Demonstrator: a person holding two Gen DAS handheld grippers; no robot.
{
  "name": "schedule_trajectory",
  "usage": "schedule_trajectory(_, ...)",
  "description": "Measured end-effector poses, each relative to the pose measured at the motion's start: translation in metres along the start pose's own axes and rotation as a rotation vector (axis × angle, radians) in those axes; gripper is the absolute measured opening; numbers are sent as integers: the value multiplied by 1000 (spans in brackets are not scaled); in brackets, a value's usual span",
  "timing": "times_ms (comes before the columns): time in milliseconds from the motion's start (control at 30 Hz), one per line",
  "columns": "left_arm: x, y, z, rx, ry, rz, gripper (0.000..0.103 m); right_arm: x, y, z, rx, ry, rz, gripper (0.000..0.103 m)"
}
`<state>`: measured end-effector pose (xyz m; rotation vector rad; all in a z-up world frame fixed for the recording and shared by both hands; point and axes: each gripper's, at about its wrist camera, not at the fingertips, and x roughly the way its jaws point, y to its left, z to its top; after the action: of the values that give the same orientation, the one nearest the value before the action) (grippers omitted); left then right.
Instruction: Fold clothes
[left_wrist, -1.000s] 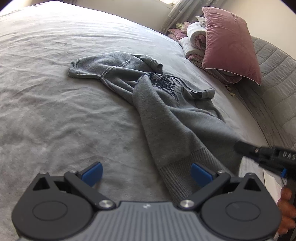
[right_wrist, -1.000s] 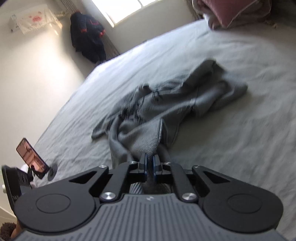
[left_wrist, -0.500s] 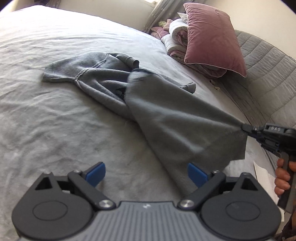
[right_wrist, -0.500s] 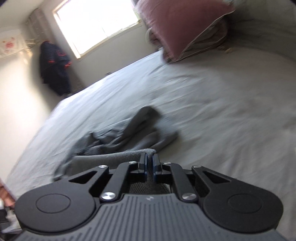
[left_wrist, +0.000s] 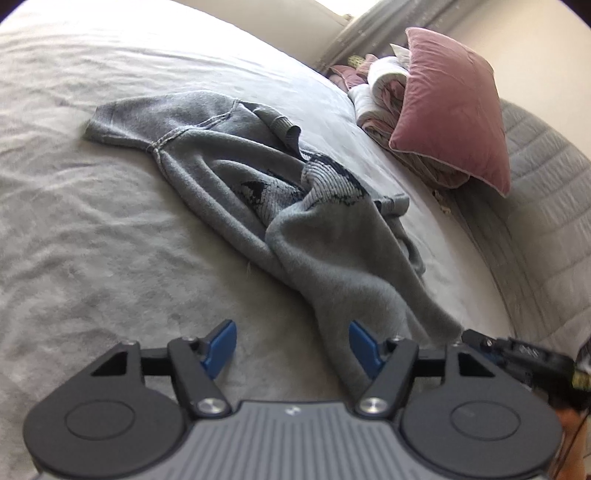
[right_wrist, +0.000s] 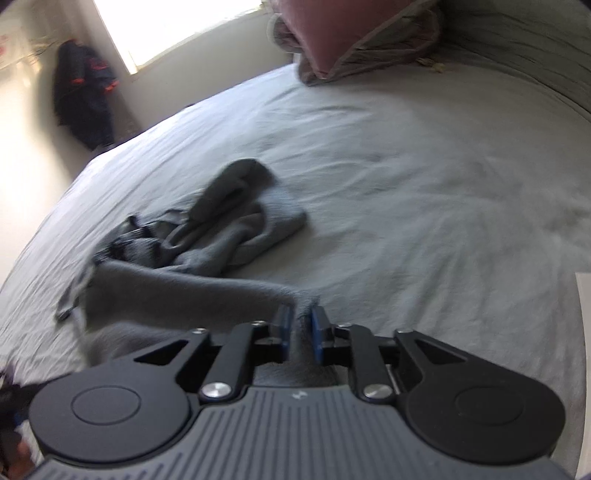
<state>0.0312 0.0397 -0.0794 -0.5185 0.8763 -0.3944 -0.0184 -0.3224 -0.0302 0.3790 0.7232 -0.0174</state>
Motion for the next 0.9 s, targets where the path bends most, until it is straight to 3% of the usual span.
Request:
schedule_trajectory(33,1,1,1,-10,3,-2,68,-4,5,-1,-17,-4,17,50)
schedule_trajectory(67,2,1,2,-17,5,-4,68,-8,11,-2,-37,-9,36,51)
schedule_trajectory(233,3,2,4,-33,17,-13,74,-25,47,-16,-169,-6,140,51)
schedule_trajectory(467,3,6,6,-59,29,-23,75,-28,104,-51,-447,25,265,51)
schedule_trajectory(733,2,6,8,-49,25,-39,75,-5,142,-91,-690,110,276,50)
schedule_trajectory(800,0,5,8,-47,19,-43,75,4,144,-97,-731,113,235,41)
schedule_trajectory(900,-3,5,8,-44,9,-50,75,14,144,-101,-777,96,164,6)
